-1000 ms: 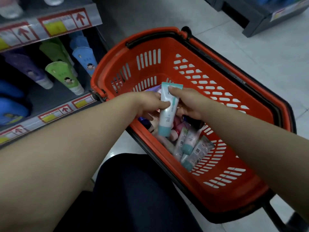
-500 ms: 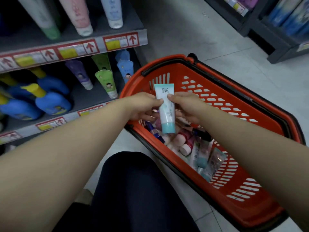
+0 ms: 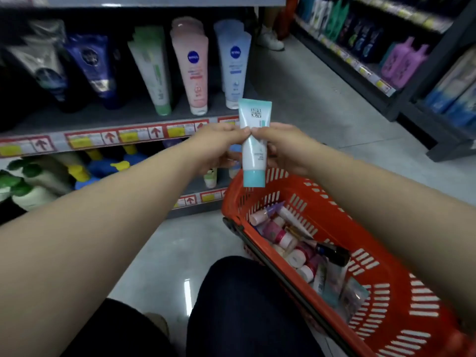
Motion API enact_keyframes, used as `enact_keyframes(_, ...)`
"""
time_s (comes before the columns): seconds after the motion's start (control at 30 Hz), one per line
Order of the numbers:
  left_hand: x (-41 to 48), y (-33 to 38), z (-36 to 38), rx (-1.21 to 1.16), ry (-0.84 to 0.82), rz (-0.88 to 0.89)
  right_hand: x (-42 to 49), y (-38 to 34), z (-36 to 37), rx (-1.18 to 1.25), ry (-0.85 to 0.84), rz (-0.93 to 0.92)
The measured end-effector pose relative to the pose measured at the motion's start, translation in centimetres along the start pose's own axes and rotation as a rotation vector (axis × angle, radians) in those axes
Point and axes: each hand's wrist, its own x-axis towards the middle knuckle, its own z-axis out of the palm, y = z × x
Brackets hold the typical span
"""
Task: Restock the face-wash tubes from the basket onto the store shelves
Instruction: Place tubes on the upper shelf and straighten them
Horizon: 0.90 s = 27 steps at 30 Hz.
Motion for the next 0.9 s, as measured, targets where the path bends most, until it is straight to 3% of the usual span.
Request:
enact_keyframes(0.43,0.0,15.8,-5.5,-0.078,0.174,0.434,2.8,-17.9,1.9,-0.122,0.097,-0.493)
enact_keyframes(0.6,2.4,20.1,-7.7,-0.072,0.31,0.54,4.9,-22.1,1.5,-0.385,0.059,-0.503)
enact_keyframes(0.77,6.2,23.2,-9.4,0.021,0.431,0.631,9.1,-25.0,1.5,-0.387,0.225,-0.602)
enact_keyframes(0.9,8.6,23.7,-10.7,0.136,0.422,0.632,12.7,-26.0,1.7,-0.333,0.33,-0.613)
